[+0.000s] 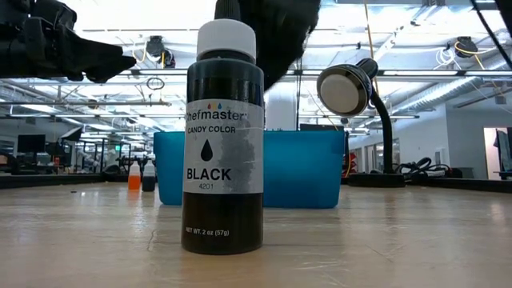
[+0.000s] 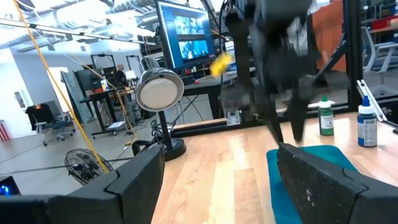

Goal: Pick & Place food coloring
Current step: Put the orange food coloring bottle into the blue bin

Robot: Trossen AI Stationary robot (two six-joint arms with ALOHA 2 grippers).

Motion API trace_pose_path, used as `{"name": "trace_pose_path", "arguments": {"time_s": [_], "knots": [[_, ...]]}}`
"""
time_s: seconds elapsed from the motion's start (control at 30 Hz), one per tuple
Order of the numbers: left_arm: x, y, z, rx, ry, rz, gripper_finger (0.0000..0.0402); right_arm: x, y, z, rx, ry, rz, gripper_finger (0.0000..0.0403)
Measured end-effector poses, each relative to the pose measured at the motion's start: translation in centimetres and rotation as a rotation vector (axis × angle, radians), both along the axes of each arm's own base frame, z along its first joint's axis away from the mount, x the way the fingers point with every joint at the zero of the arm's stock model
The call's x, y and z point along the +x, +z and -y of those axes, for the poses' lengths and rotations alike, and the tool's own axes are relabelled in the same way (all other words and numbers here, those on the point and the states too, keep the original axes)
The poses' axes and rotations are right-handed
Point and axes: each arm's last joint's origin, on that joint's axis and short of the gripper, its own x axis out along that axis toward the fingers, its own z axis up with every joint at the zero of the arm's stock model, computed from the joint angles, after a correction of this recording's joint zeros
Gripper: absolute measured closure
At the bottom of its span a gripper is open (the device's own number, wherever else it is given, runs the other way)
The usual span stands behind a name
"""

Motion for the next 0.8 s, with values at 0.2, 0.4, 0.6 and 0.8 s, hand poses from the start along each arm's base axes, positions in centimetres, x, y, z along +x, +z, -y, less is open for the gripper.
{"name": "trace_pose_path", "arguments": {"time_s": [0.2, 0.4, 0.6, 0.8], "knots": [[0.0, 0.0, 0.0, 0.0, 0.0, 0.0, 0.0096, -3.2, 5.8, 0.2, 0.054, -0.058, 0.112, 0.0302], [0.0, 0.0, 0.0, 0.0, 0.0, 0.002, 0.0096, -7.0, 10.7, 0.6, 0.101, -0.1, 0.221, 0.0303], [0.0, 0.0, 0.0, 0.0, 0.0, 0.0, 0.0096, -10.8, 13.8, 0.9, 0.109, -0.098, 0.276, 0.0304], [0.0, 0.0, 0.0, 0.0, 0.0, 0.001, 0.0096, -14.2, 11.5, 1.2, 0.022, -0.013, 0.257, 0.0303]]}}
